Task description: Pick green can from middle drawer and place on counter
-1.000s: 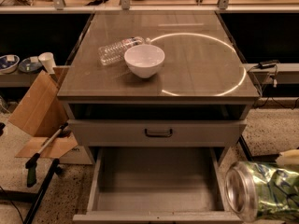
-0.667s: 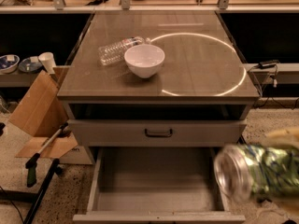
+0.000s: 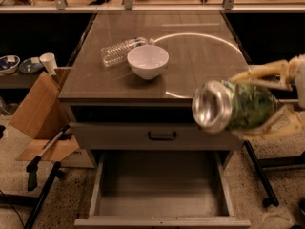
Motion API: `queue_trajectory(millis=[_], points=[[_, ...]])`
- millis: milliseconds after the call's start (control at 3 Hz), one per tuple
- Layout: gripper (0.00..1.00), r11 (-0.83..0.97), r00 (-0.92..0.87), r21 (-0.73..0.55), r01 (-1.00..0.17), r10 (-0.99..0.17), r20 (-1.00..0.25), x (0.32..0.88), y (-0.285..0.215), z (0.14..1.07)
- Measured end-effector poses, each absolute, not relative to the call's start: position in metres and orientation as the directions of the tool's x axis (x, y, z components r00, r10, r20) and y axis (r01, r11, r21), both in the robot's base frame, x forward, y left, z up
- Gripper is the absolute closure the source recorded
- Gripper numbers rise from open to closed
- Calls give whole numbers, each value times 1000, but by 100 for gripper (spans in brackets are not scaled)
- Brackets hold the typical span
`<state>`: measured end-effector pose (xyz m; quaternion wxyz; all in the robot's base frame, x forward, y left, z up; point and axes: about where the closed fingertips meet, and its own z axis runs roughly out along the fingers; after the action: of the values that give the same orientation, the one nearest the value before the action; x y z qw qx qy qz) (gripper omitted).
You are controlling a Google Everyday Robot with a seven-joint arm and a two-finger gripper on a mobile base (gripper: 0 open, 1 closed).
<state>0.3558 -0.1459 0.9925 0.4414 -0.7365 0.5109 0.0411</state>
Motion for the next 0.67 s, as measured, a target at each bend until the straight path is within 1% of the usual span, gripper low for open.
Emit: queue_trajectory(millis=[333, 667], points=[[100, -54, 445, -584, -810, -705, -553, 406, -136, 1003], [100, 11, 365, -556, -831, -743, -561, 454, -135, 1012]])
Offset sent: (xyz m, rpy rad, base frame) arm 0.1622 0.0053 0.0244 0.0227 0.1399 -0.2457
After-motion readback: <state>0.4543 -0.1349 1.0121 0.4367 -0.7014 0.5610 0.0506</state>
